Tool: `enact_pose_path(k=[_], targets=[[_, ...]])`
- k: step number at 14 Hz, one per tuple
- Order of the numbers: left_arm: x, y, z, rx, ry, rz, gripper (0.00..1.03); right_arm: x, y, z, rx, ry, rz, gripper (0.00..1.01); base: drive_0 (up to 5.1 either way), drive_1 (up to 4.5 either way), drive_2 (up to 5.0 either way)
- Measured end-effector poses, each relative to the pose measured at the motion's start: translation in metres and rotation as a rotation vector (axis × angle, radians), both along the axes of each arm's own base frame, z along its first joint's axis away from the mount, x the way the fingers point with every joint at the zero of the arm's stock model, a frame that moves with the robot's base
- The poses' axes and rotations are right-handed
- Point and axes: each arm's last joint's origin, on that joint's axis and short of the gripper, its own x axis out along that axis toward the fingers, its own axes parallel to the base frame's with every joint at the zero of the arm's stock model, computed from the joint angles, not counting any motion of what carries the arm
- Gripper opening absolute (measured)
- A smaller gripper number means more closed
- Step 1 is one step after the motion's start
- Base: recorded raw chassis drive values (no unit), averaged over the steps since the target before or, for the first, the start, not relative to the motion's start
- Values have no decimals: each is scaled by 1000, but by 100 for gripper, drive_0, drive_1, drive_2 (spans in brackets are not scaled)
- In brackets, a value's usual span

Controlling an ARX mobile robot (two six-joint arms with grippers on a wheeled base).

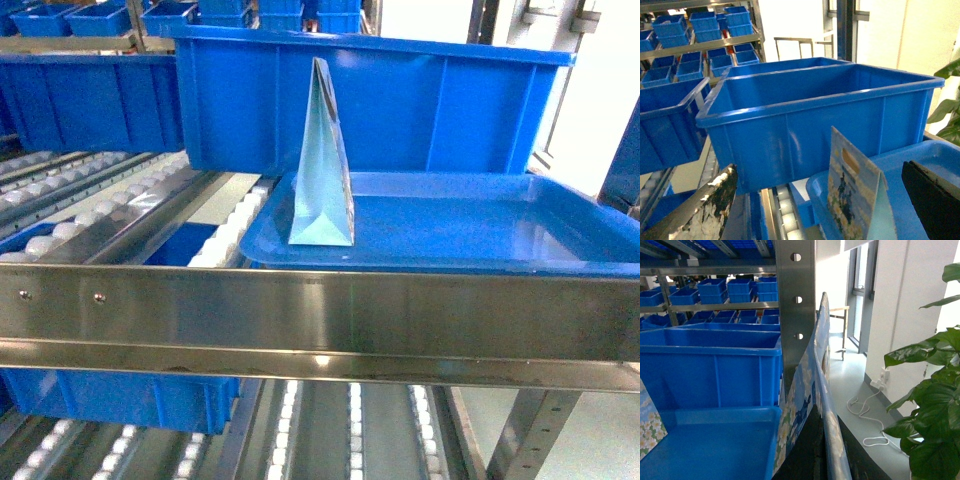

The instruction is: Move flower gift bag to table near conveyor

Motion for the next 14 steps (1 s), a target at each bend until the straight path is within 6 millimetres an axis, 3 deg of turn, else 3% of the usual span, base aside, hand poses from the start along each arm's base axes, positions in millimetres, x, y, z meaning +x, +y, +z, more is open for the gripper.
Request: enact_pose_path(k=[3,8,12,14], targets=[[21,-27,-3,9,17,3,98,0,0,0,0,0,-1,2,0,0,0],[70,-53,-22,6,153,11,98,0,0,0,0,0,0,2,0,0,0],[78,-73,-15,19,178,-36,98,0,0,0,0,0,0,2,0,0,0],[81,-74,-25,23,243,-32,98,0,0,0,0,0,0,2,0,0,0]])
